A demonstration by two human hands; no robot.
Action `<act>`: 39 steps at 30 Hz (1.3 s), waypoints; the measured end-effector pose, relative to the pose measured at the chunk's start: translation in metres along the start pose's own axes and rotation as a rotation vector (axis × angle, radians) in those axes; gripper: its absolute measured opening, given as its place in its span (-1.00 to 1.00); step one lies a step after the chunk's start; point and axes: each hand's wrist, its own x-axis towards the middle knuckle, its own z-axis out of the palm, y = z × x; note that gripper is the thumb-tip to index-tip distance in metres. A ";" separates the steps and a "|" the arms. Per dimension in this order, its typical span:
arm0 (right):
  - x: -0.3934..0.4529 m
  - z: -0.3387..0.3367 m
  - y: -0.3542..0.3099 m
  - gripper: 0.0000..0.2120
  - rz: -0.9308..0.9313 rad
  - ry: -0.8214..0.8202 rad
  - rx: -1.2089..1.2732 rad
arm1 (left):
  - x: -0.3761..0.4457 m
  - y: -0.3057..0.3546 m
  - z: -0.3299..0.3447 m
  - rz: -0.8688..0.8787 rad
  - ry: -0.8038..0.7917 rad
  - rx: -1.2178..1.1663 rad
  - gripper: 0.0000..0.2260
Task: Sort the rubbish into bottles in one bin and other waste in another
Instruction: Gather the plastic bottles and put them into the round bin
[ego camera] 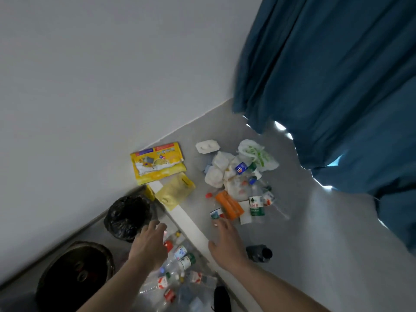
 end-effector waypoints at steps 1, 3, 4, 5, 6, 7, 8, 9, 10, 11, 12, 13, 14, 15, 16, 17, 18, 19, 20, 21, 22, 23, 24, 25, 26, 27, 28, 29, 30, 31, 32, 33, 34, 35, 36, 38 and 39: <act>0.002 -0.013 0.013 -0.48 -0.018 0.019 0.033 | 0.001 0.018 -0.002 -0.012 0.002 -0.004 -0.46; 0.011 -0.040 0.042 -0.54 -0.044 0.064 0.072 | 0.007 0.054 -0.004 -0.045 0.005 -0.011 -0.46; 0.016 -0.054 0.059 -0.55 -0.043 0.082 0.077 | 0.011 0.072 -0.003 -0.062 0.001 -0.014 -0.45; 0.021 -0.067 0.075 -0.56 -0.035 0.098 0.083 | 0.014 0.091 -0.002 -0.079 -0.005 -0.018 -0.45; 0.026 -0.080 0.093 -0.55 -0.022 0.110 0.093 | 0.018 0.110 -0.001 -0.091 -0.007 -0.024 -0.44; 0.031 -0.093 0.112 -0.55 -0.011 0.120 0.103 | 0.023 0.130 0.000 -0.098 -0.003 -0.031 -0.44; 0.037 -0.105 0.130 -0.56 0.004 0.127 0.107 | 0.028 0.150 0.000 -0.104 0.003 -0.038 -0.44; 0.044 -0.115 0.147 -0.57 0.025 0.134 0.100 | 0.034 0.169 0.001 -0.105 0.009 -0.045 -0.44; 0.050 -0.125 0.164 -0.55 0.050 0.137 0.082 | 0.041 0.187 0.002 -0.102 0.013 -0.042 -0.44; 0.056 -0.133 0.181 -0.53 0.079 0.130 0.067 | 0.047 0.205 0.003 -0.100 0.007 -0.033 -0.44; 0.061 -0.141 0.197 -0.49 0.110 0.125 0.059 | 0.053 0.222 0.005 -0.092 0.003 -0.026 -0.45; 0.065 -0.147 0.213 -0.47 0.140 0.126 0.063 | 0.058 0.239 0.006 -0.077 0.003 -0.020 -0.46; 0.067 -0.151 0.226 -0.47 0.162 0.133 0.070 | 0.063 0.253 0.008 -0.059 0.003 -0.017 -0.47; 0.068 -0.155 0.239 -0.48 0.178 0.143 0.076 | 0.066 0.267 0.009 -0.042 0.004 -0.015 -0.49; 0.067 -0.160 0.253 -0.48 0.199 0.141 0.079 | 0.069 0.281 0.011 -0.028 0.007 -0.012 -0.50; 0.065 -0.164 0.265 -0.48 0.226 0.132 0.080 | 0.070 0.294 0.014 -0.022 0.009 -0.014 -0.50; 0.062 -0.167 0.276 -0.48 0.254 0.124 0.084 | 0.070 0.305 0.016 -0.015 0.007 -0.017 -0.50; 0.059 -0.169 0.287 -0.47 0.274 0.119 0.085 | 0.069 0.314 0.020 -0.005 0.000 -0.017 -0.48; 0.056 -0.171 0.296 -0.46 0.287 0.111 0.090 | 0.067 0.323 0.024 0.006 -0.011 -0.007 -0.47; 0.051 -0.173 0.304 -0.44 0.300 0.104 0.094 | 0.065 0.330 0.029 0.019 -0.019 0.007 -0.46; 0.048 -0.175 0.313 -0.43 0.308 0.098 0.089 | 0.062 0.337 0.033 0.030 -0.027 0.021 -0.45; 0.045 -0.177 0.322 -0.43 0.315 0.093 0.083 | 0.060 0.344 0.036 0.039 -0.031 0.035 -0.45; 0.041 -0.177 0.330 -0.42 0.329 0.088 0.077 | 0.058 0.350 0.040 0.050 -0.039 0.059 -0.44; 0.036 -0.178 0.339 -0.42 0.338 0.084 0.068 | 0.058 0.357 0.043 0.059 -0.041 0.084 -0.44; 0.032 -0.177 0.346 -0.42 0.336 0.077 0.052 | 0.059 0.364 0.045 0.067 -0.037 0.104 -0.44; 0.028 -0.175 0.353 -0.40 0.331 0.069 0.036 | 0.062 0.370 0.048 0.069 -0.036 0.109 -0.44; 0.026 -0.174 0.359 -0.39 0.324 0.066 0.022 | 0.065 0.377 0.051 0.064 -0.034 0.100 -0.44; 0.027 -0.174 0.365 -0.36 0.313 0.064 0.009 | 0.070 0.383 0.057 0.058 -0.032 0.089 -0.44; 0.030 -0.175 0.370 -0.35 0.299 0.057 0.003 | 0.073 0.389 0.063 0.045 -0.037 0.080 -0.44; 0.034 -0.175 0.373 -0.34 0.287 0.048 0.001 | 0.076 0.394 0.069 0.024 -0.049 0.070 -0.43; 0.041 -0.175 0.375 -0.34 0.269 0.046 0.004 | 0.079 0.397 0.077 0.000 -0.061 0.058 -0.42; 0.049 -0.175 0.376 -0.34 0.245 0.049 0.012 | 0.084 0.400 0.085 -0.018 -0.065 0.045 -0.41; 0.059 -0.173 0.377 -0.35 0.222 0.050 0.025 | 0.091 0.403 0.093 -0.030 -0.071 0.040 -0.40; 0.070 -0.171 0.378 -0.35 0.207 0.047 0.032 | 0.100 0.404 0.101 -0.045 -0.075 0.037 -0.38; 0.082 -0.167 0.378 -0.34 0.191 0.044 0.027 | 0.112 0.404 0.108 -0.061 -0.075 0.030 -0.36; 0.104 -0.155 0.382 -0.31 0.161 0.016 0.006 | 0.135 0.405 0.128 -0.089 -0.071 0.003 -0.35; 0.115 -0.149 0.384 -0.29 0.147 0.003 -0.003 | 0.149 0.405 0.137 -0.112 -0.075 -0.020 -0.34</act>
